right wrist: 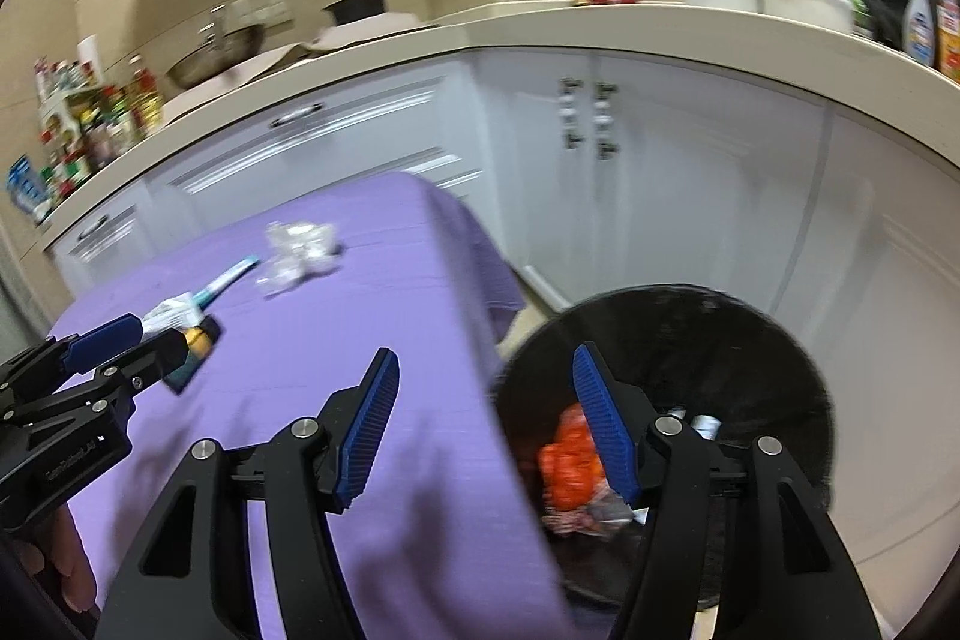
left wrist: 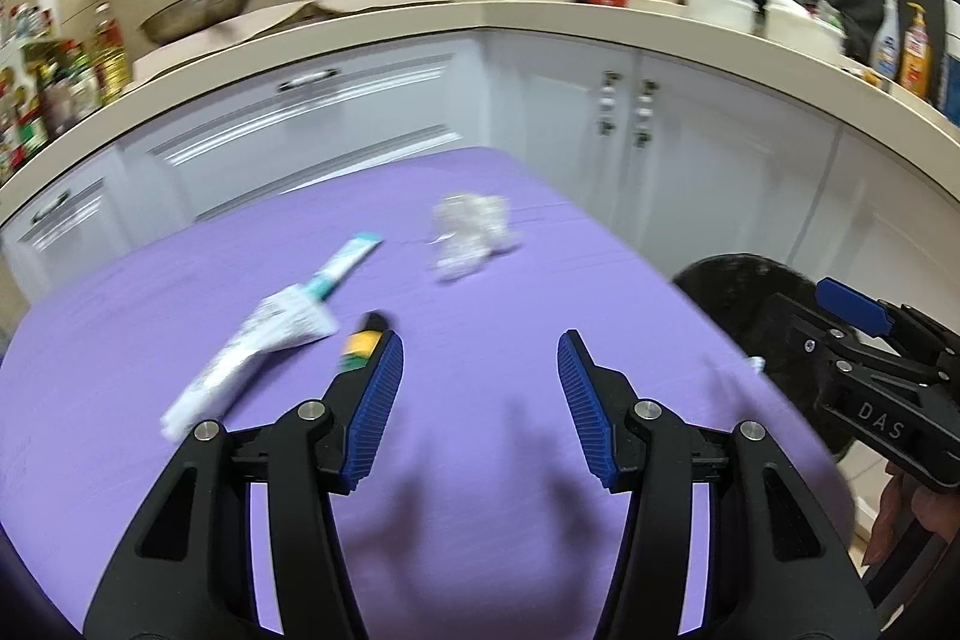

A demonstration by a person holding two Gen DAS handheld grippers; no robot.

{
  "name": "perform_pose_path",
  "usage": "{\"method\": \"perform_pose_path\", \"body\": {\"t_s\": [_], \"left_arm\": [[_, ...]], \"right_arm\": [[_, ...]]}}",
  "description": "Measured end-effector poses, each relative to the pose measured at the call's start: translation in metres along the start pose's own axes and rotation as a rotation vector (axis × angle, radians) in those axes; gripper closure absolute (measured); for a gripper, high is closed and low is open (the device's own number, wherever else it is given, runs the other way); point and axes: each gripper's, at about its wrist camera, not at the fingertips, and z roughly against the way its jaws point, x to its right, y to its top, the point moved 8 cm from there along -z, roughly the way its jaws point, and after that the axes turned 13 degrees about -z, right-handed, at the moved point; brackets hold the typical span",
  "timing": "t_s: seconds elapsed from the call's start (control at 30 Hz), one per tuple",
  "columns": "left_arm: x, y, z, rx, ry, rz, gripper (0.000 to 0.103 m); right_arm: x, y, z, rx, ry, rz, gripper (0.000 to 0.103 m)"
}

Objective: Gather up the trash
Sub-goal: 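Move both open tools back over the table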

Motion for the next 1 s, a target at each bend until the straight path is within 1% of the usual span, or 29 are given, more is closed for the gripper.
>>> {"method": "perform_pose_path", "body": {"t_s": [0.17, 0.43, 0.47, 0.5, 0.53, 0.63, 0.77, 1.0], "left_arm": [[-0.037, -0.021, 0.007, -0.022, 0.056, 0.029, 0.050], [-0.084, -0.045, 0.009, -0.058, 0.112, 0.083, 0.049], [-0.090, -0.048, 0.009, -0.063, 0.117, 0.089, 0.048], [-0.093, -0.050, 0.008, -0.066, 0.121, 0.092, 0.043], [-0.098, -0.052, 0.008, -0.069, 0.124, 0.096, 0.042], [-0.109, -0.057, 0.003, -0.086, 0.126, 0.104, 0.042], [-0.121, -0.065, -0.008, -0.124, 0.103, 0.118, 0.042], [-0.129, -0.069, -0.022, -0.165, 0.076, 0.108, 0.042]], "right_arm": [[-0.039, -0.013, -0.010, -0.038, 0.050, 0.042, 0.043], [-0.097, -0.033, -0.025, -0.094, 0.112, 0.132, 0.043], [-0.101, -0.035, -0.026, -0.099, 0.116, 0.140, 0.043], [-0.106, -0.036, -0.026, -0.103, 0.119, 0.148, 0.043], [-0.111, -0.038, -0.028, -0.109, 0.123, 0.157, 0.043], [-0.122, -0.043, -0.031, -0.121, 0.128, 0.173, 0.043], [-0.129, -0.045, -0.035, -0.133, 0.127, 0.187, 0.043], [-0.144, -0.048, -0.043, -0.148, 0.131, 0.211, 0.042]]}}
